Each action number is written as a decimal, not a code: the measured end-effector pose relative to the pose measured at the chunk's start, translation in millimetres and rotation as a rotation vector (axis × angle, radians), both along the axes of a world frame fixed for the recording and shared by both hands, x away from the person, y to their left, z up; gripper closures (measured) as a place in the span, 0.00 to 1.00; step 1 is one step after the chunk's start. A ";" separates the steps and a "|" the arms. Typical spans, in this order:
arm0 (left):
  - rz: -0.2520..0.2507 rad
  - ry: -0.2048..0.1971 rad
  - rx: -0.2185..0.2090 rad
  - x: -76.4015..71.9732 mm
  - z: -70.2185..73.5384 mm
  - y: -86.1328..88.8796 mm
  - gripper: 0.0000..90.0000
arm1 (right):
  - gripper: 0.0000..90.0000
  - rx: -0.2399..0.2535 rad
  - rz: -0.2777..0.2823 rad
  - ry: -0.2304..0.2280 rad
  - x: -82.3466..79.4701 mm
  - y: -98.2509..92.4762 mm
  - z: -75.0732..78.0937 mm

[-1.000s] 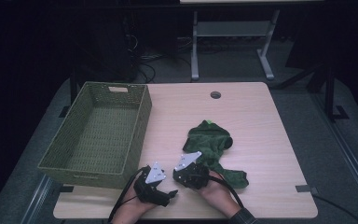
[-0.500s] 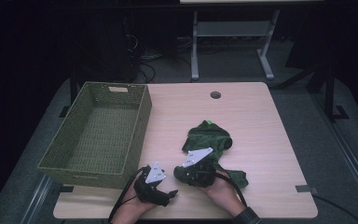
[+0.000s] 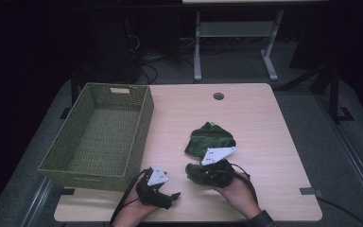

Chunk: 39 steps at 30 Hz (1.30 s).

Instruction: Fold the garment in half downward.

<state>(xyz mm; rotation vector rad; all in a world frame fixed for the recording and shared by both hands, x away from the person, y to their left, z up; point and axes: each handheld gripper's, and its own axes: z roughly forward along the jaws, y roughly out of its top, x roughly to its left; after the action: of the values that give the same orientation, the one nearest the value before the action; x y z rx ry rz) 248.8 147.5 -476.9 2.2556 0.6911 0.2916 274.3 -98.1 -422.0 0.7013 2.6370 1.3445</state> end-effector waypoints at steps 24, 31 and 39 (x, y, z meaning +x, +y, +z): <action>-0.005 0.000 0.004 0.7 0.2 -0.1 0.14 | 0.87 -0.115 -0.216 0.051 10.8 -79.6 -16.8; -0.003 0.001 0.003 0.5 0.1 -0.2 0.14 | 0.86 -0.143 -0.223 0.056 12.6 -82.0 -18.4; -0.004 0.003 0.000 0.8 0.0 -0.7 0.14 | 0.95 -0.032 -0.222 0.020 10.1 -92.4 1.6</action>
<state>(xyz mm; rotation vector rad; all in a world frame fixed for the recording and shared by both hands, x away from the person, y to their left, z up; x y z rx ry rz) 249.5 146.9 -476.9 2.2577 0.6876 0.2868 284.4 -190.5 -420.4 0.9742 2.4990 1.2378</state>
